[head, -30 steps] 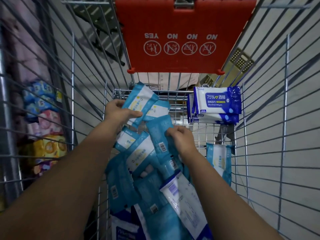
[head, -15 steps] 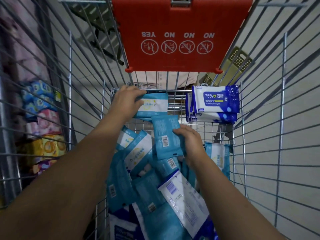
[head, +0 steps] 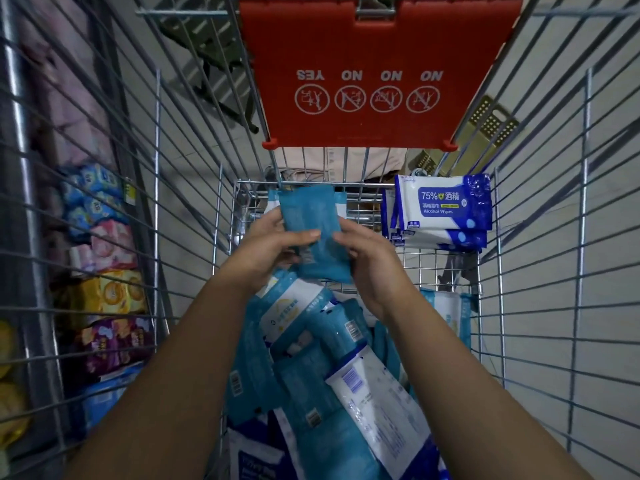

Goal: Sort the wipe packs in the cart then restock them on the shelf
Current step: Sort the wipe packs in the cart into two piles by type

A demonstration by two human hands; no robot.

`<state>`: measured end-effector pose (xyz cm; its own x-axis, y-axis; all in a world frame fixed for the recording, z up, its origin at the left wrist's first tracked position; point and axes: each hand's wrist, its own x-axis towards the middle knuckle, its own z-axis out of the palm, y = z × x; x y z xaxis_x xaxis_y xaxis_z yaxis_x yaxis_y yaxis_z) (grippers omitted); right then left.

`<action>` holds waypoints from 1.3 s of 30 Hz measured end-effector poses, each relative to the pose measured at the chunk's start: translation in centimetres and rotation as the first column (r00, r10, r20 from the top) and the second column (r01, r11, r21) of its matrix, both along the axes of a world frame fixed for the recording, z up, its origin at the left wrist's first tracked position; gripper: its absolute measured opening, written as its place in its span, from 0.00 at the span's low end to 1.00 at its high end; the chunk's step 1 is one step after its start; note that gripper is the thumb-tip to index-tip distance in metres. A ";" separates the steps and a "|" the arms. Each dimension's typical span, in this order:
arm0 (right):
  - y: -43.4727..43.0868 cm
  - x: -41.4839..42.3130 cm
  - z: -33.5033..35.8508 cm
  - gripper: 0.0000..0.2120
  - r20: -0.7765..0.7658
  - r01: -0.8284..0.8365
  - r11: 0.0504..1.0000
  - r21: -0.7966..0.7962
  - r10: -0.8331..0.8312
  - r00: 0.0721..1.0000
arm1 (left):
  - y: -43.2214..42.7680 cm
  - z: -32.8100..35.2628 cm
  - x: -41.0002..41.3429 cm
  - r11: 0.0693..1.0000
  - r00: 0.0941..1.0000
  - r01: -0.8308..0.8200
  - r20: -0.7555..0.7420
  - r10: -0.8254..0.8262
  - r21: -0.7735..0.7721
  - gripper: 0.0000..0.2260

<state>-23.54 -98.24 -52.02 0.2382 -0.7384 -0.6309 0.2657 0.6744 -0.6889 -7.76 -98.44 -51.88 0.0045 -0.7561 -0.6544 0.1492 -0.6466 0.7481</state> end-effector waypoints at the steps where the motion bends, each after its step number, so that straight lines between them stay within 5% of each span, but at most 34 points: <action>1: -0.1 0.1 -0.1 0.17 -0.088 0.049 0.999 0.011 -0.048 0.995 | 0.2 -0.1 0.0 0.993 0.992 -0.112 0.054 0.114 -0.049 0.24; 3: 0.2 0.2 -0.5 0.12 -0.238 0.091 0.995 0.051 -0.076 0.968 | 0.7 -0.7 0.0 0.946 0.924 -0.179 0.283 0.256 -0.271 0.15; 5: 0.4 0.4 -0.5 0.22 -0.096 0.031 0.986 0.161 -0.016 0.995 | 1.3 -1.3 0.3 0.839 0.746 0.155 0.618 0.247 -0.522 0.12; 7: 0.3 0.7 -0.1 0.29 0.101 0.030 0.970 0.242 -0.056 0.993 | 2.1 -2.2 0.6 0.603 0.418 0.653 0.882 0.218 -0.458 0.13; 9: 0.2 0.9 -0.3 0.19 0.111 0.032 0.971 0.236 -0.060 0.992 | 3.0 -3.0 0.6 0.481 0.193 0.828 0.952 0.236 -0.287 0.16; 11: 0.1 0.8 -0.8 0.07 -0.016 0.064 0.972 0.226 -0.062 0.998 | 4.0 -3.0 0.4 0.592 0.220 0.753 0.958 0.183 -0.286 0.19; 13: 0.1 0.5 -1.5 0.08 -0.052 0.079 0.972 0.221 -0.070 0.996 | 4.7 -2.7 0.0 0.806 0.470 0.469 0.875 0.119 -0.361 0.25; 15: 0.0 0.4 -1.5 0.09 -0.040 0.065 0.977 0.201 -0.058 0.997 | 4.3 -2.4 -0.5 0.932 0.800 0.016 0.564 0.205 -0.361 0.28; 17: -0.5 0.8 -1.3 0.10 -0.042 0.047 0.986 0.158 -0.041 0.998 | 3.2 -2.4 -0.4 0.923 0.888 -0.307 0.278 0.366 -0.234 0.24; 23: -3.0 2.4 -1.4 0.30 -0.293 0.051 0.997 -0.065 -0.068 0.954 | -0.6 -2.4 0.5 0.896 0.833 -0.393 0.333 0.443 -0.208 0.21; 28: -2.3 2.0 -2.0 0.30 -0.418 -0.073 0.976 -0.206 -0.021 0.908 | -0.6 -3.4 2.2 0.979 0.774 -0.011 0.618 0.139 -0.206 0.31; 32: 1.7 1.9 -4.2 0.25 -0.665 -0.302 0.952 -0.044 0.197 0.720 | 3.3 -4.7 2.6 0.975 0.519 0.219 0.842 -0.146 0.034 0.26; 34: 3.5 2.2 -4.9 0.29 -0.696 -0.565 0.822 0.070 0.446 0.562 | 4.4 -5.2 2.7 0.873 0.417 0.405 0.795 -0.440 0.271 0.35; 36: 4.2 2.5 -4.8 0.28 -0.780 -0.733 0.670 0.114 0.518 0.352 | 4.4 -4.6 2.9 0.747 0.331 0.520 0.708 -0.624 0.415 0.45; 39: 4.1 2.4 -4.2 0.27 -0.828 -0.759 0.641 0.110 0.481 0.287 | 3.7 -3.2 3.2 0.656 0.298 0.563 0.617 -0.728 0.503 0.48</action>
